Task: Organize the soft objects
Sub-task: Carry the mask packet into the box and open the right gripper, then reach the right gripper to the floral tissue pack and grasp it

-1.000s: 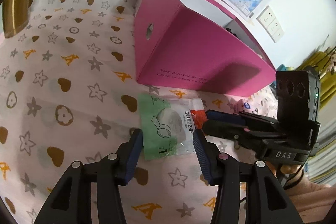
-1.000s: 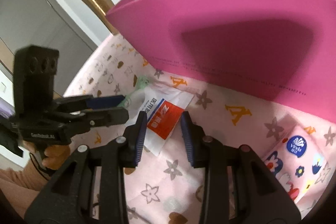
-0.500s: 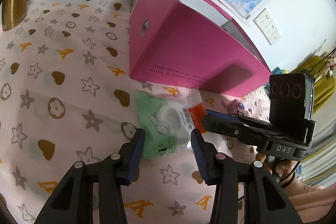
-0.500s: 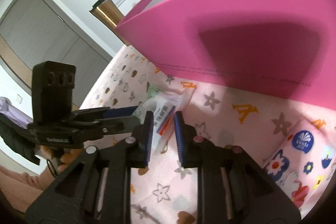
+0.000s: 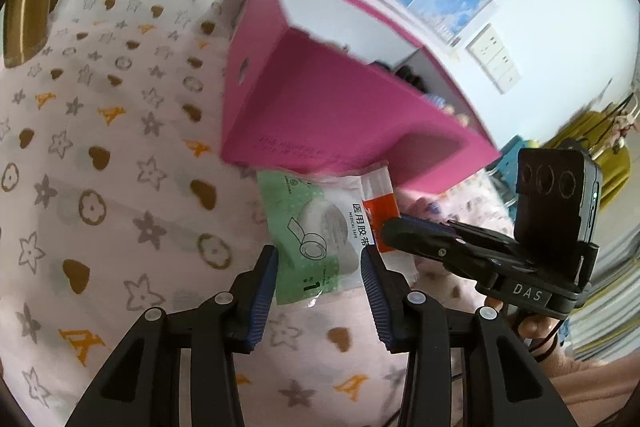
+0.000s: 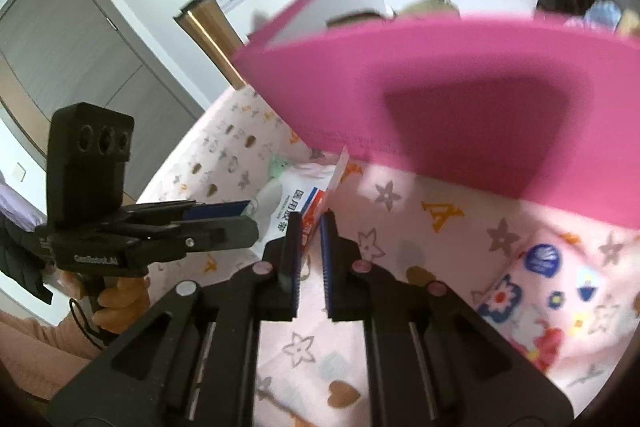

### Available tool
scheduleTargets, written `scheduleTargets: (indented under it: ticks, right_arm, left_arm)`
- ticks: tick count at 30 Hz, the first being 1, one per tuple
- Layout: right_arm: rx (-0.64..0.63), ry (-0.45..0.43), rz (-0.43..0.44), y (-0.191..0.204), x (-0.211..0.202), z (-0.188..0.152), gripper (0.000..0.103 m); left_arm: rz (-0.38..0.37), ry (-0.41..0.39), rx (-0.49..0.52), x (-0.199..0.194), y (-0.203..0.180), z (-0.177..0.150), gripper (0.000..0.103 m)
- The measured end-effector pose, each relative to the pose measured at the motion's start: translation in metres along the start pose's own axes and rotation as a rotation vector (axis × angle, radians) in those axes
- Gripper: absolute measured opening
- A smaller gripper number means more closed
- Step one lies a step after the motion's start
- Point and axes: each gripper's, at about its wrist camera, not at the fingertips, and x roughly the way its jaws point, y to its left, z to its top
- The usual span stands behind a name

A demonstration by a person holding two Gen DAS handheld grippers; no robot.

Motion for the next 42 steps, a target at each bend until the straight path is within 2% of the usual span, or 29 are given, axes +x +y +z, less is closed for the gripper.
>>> scheduleTargets:
  ticks: [4, 12, 17, 19, 24, 29, 33, 36, 40, 42]
  right_arm:
    - [-0.043, -0.043, -0.006, 0.011, -0.025, 0.009, 0.011]
    - [-0.129, -0.14, -0.048, 0.027, -0.066, 0.045, 0.011]
    - [-0.138, -0.183, -0.065, 0.027, -0.069, 0.075, 0.011]
    - [-0.135, -0.194, -0.083, 0.022, -0.067, 0.086, 0.011]
    - [-0.12, -0.176, -0.087, 0.009, -0.053, 0.102, 0.011]
    - [-0.097, -0.127, -0.102, -0.006, -0.029, 0.11, 0.011]
    - [-0.081, -0.053, -0.124, -0.016, -0.009, 0.11, 0.017]
    - [-0.062, 0.001, -0.15, -0.023, 0.005, 0.109, 0.02]
    - [-0.041, 0.007, -0.188, -0.03, 0.005, 0.106, 0.028]
    - [-0.035, -0.002, -0.2, -0.032, 0.001, 0.106, 0.029]
  left_arm:
    - [-0.015, -0.049, 0.024, -0.014, -0.016, 0.006, 0.042]
    - [0.009, -0.172, 0.161, -0.046, -0.065, 0.04, 0.042]
    - [0.059, -0.219, 0.22, -0.048, -0.081, 0.07, 0.042]
    - [0.055, -0.216, 0.229, -0.044, -0.08, 0.08, 0.042]
    - [0.086, -0.193, 0.219, -0.031, -0.073, 0.103, 0.042]
    - [0.148, -0.159, 0.217, -0.012, -0.062, 0.112, 0.042]
    - [0.208, -0.131, 0.213, 0.001, -0.053, 0.113, 0.042]
    - [0.247, -0.148, 0.209, 0.001, -0.051, 0.112, 0.042]
    - [0.247, -0.175, 0.213, -0.006, -0.053, 0.109, 0.042]
    - [0.262, -0.189, 0.22, -0.009, -0.056, 0.108, 0.042]
